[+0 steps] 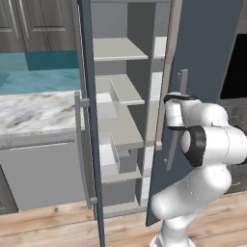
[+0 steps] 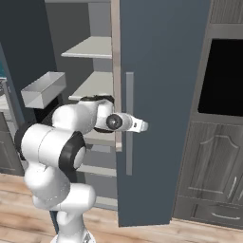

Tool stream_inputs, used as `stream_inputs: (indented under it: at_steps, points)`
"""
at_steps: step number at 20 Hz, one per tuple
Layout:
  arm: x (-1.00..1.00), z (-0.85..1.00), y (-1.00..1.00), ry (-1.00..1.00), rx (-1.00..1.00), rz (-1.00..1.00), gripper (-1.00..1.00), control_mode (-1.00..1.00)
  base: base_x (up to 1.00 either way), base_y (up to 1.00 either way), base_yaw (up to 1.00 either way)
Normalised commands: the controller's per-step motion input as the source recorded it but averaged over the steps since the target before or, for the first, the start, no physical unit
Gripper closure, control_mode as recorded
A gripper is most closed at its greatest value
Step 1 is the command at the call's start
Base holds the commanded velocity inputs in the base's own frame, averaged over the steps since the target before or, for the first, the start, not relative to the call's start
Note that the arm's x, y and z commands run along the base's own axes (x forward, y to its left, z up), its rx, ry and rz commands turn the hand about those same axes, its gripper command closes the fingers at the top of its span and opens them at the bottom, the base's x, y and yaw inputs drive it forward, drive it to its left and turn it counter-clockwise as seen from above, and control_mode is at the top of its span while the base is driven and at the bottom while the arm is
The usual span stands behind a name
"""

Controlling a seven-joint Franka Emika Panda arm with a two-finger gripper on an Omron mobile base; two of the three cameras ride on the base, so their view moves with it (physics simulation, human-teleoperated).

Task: Take the lemon wedge from the fridge and place it on the plate with fish on the dining counter.

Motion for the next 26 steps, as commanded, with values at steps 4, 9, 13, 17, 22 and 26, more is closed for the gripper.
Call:
stream_inputs:
  at_steps: [4,9,13,17,22,26]
  points:
    - [-1.00,0.26,-1.00,-0.08,0.14,-0.29,1.00,-1.00,0.00,0.00,0.00]
    - [-1.00,0.75,-0.74,-0.14,0.17,-0.25,-1.00,-1.00,0.00,0.00,0.00]
    - [-0.80,1.00,-0.14,-0.23,0.05,-0.25,-1.00,-1.00,0.00,0.00,0.00]
    - [-0.54,1.00,-0.06,-0.10,0.00,-0.26,-1.00,-1.00,0.00,0.00,0.00]
    - [-0.75,1.00,-0.49,0.00,0.01,-0.27,-1.00,-1.00,0.00,0.00,0.00]
    - [-0.91,1.00,-0.36,0.00,0.01,-0.27,-1.00,-1.00,0.00,0.00,0.00]
